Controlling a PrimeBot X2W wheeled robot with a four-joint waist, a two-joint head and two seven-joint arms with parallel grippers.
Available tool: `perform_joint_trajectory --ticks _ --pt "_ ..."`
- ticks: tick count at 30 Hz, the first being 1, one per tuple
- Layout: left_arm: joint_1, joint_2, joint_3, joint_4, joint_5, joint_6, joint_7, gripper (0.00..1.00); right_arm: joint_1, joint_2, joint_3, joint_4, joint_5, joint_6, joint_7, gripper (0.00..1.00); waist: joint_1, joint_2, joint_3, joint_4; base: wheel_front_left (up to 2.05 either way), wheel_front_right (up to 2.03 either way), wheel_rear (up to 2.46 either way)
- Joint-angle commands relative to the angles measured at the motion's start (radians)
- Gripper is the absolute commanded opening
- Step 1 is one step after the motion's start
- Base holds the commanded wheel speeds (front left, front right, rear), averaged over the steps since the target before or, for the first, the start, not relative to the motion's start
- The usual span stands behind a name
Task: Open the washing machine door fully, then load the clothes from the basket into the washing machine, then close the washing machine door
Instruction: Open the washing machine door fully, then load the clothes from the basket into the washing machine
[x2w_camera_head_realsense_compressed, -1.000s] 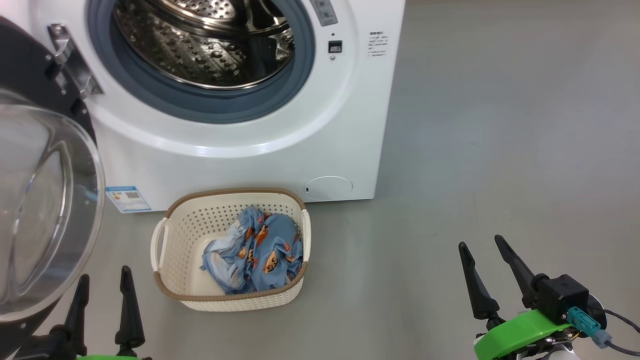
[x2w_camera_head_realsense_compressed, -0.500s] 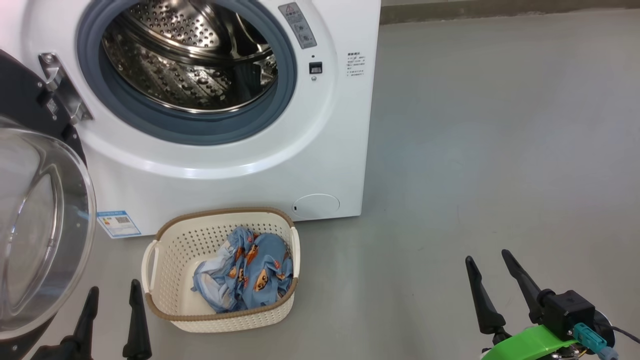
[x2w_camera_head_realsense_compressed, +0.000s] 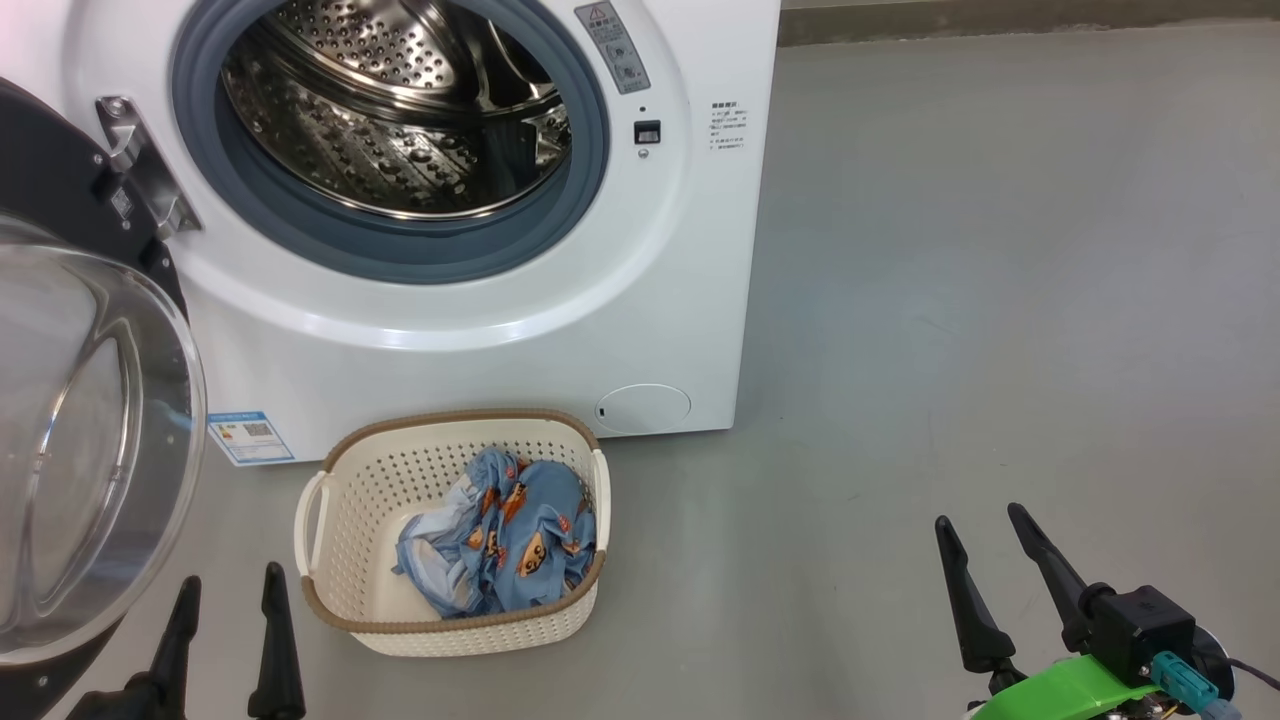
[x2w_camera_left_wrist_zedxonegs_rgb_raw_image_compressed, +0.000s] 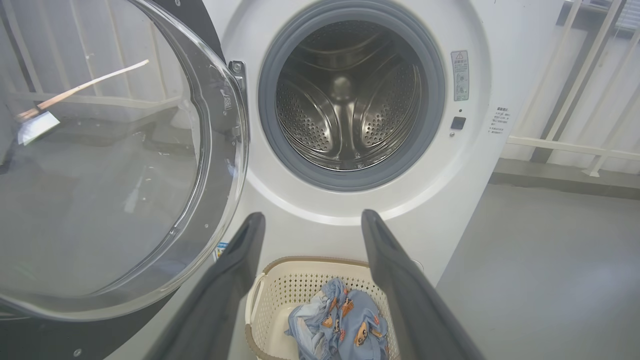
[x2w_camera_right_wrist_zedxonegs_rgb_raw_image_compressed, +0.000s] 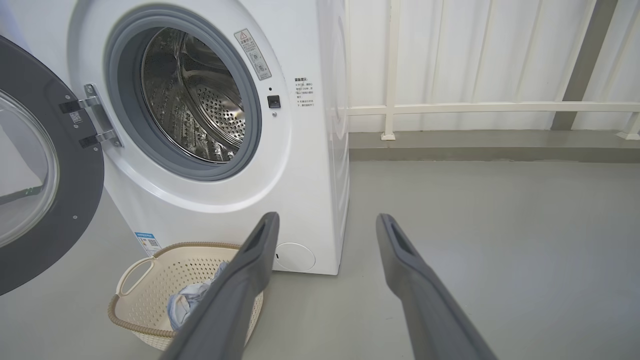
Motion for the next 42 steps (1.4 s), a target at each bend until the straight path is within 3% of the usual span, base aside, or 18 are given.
perform_joint_trajectory --ticks 1,24,42 --pt "-0.016 0.016 0.030 -0.018 0.006 -0.001 -0.004 1.00 -0.014 0.000 0.023 -0.024 -0.011 0.002 -0.012 1.00 0.0000 -0.0001 0.000 0.001 0.00 0.00 0.00" --pt "-0.034 0.016 0.043 -0.015 0.035 -0.003 -0.004 1.00 -0.023 0.000 0.028 -0.009 0.005 0.002 -0.012 1.00 0.0000 -0.0001 0.014 0.007 0.07 -0.04 -0.02" --pt "-0.057 0.016 0.074 -0.005 0.019 -0.001 -0.004 1.00 -0.028 0.000 0.032 0.005 0.016 0.002 -0.012 1.00 0.0000 -0.0001 0.022 0.013 1.77 -1.49 -0.28"
